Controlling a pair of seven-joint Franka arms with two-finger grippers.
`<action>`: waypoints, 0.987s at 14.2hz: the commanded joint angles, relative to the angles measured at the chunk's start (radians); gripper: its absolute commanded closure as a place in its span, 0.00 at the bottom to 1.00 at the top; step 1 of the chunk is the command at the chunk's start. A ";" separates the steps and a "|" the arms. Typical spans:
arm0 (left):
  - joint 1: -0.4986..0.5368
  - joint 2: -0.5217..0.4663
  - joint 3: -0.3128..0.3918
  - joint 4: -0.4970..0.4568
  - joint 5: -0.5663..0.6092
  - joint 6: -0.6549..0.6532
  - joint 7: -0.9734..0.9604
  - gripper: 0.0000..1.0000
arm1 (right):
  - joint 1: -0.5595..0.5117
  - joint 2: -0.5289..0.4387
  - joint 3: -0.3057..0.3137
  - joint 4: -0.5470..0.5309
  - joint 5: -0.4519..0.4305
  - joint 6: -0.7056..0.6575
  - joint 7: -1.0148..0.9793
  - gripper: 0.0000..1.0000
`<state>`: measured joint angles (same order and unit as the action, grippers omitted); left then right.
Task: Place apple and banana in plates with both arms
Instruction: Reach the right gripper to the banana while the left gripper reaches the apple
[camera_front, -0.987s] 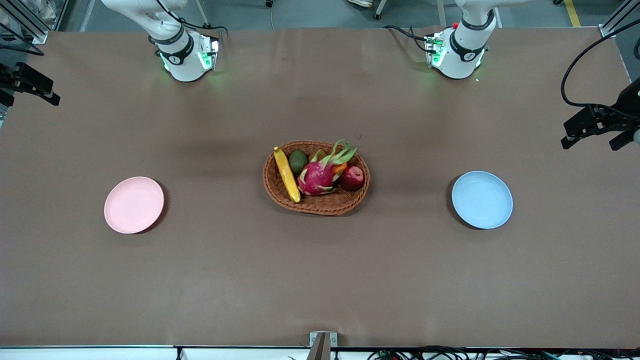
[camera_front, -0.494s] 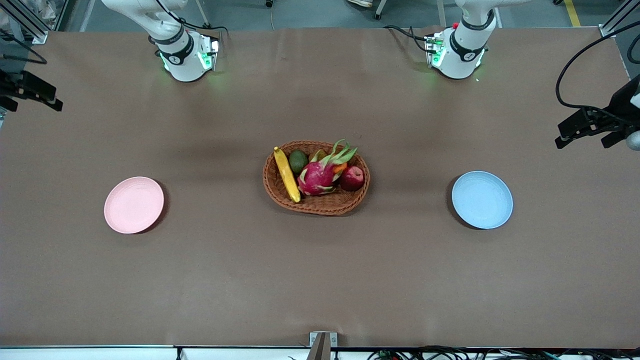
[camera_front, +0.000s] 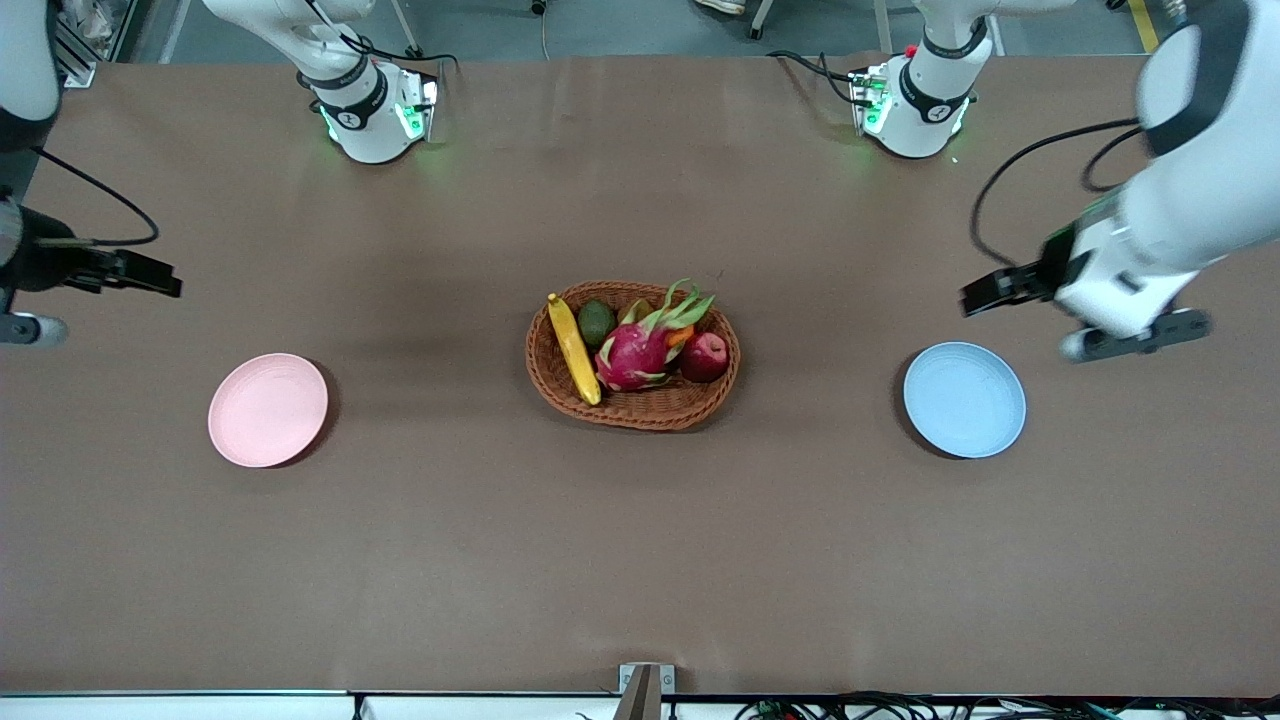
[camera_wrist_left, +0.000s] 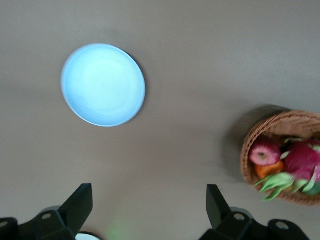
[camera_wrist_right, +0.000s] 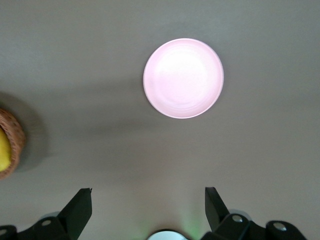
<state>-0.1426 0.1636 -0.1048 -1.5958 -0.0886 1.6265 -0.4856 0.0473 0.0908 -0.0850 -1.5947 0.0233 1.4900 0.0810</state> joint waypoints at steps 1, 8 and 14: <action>-0.089 0.074 0.005 -0.006 -0.003 0.076 -0.192 0.00 | 0.103 -0.019 0.004 -0.051 0.050 0.044 0.178 0.00; -0.304 0.246 0.005 -0.058 0.000 0.412 -0.758 0.00 | 0.386 -0.020 0.004 -0.312 0.116 0.388 0.590 0.00; -0.383 0.290 0.005 -0.182 0.000 0.654 -0.978 0.00 | 0.613 0.087 0.004 -0.459 0.116 0.731 0.934 0.00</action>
<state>-0.5123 0.4601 -0.1071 -1.7273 -0.0886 2.2055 -1.4155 0.5991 0.1419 -0.0714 -2.0345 0.1329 2.1550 0.9156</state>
